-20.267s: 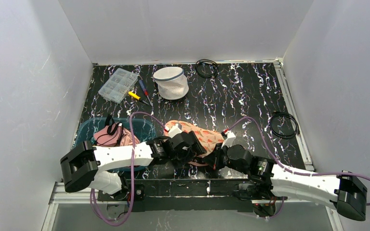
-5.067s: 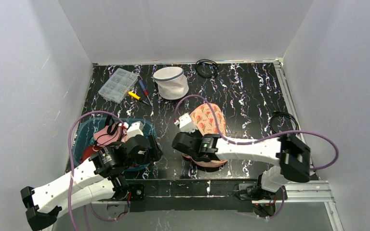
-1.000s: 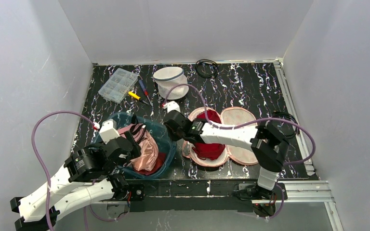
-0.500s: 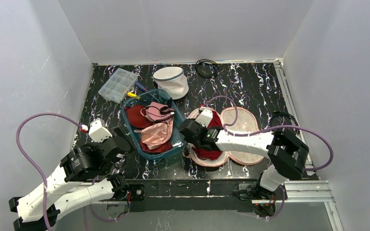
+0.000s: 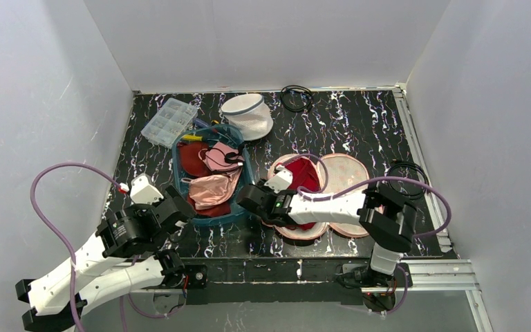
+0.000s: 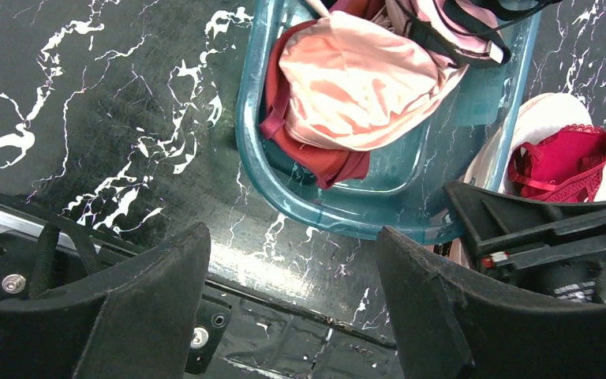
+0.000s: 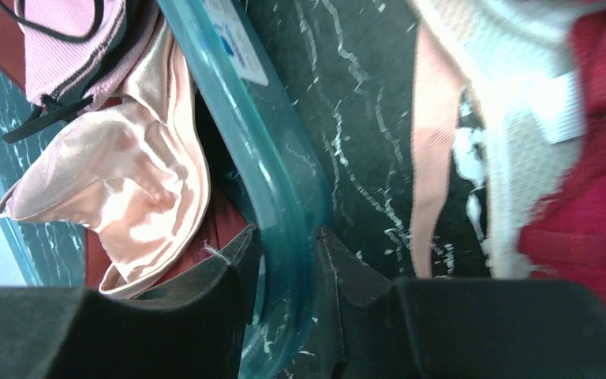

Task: Unzip the laundry bag and remove the bra
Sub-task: Move the bin to the center of the board, then pick up the bra from the laundry bag.

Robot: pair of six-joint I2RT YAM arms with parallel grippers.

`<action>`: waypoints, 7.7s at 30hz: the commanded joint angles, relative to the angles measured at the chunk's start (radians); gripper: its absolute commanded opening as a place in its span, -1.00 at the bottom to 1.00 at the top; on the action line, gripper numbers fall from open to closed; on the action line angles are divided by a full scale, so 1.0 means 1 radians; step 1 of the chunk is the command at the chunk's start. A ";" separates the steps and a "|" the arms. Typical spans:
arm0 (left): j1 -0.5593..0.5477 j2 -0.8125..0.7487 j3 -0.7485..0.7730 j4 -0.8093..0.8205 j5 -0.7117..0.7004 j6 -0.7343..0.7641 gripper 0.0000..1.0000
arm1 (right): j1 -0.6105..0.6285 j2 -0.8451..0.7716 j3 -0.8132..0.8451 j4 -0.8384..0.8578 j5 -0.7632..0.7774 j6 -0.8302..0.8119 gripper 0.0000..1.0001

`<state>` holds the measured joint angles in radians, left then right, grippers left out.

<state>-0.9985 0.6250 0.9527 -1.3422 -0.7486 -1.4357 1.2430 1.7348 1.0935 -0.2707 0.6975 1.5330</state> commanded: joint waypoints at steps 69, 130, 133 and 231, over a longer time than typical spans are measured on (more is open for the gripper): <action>0.000 0.142 -0.102 0.754 0.543 0.666 0.47 | -0.181 -0.770 -0.404 -0.095 -0.129 -1.020 0.90; 0.133 1.010 0.074 1.337 0.822 0.517 0.73 | -0.763 -1.177 -0.649 -0.056 -0.789 -0.910 0.78; 0.133 1.051 0.107 1.309 0.822 0.532 0.73 | -0.762 -1.193 -0.652 -0.056 -0.801 -0.902 0.78; 0.147 1.027 0.112 1.350 1.103 0.604 -1.00 | -0.762 -1.315 -0.572 -0.185 -0.779 -0.806 0.90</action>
<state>-0.8471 1.6093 1.1011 -0.0803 0.3122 -0.7647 0.4843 0.4404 0.5396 -0.4538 -0.1154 0.7238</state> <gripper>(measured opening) 0.050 0.951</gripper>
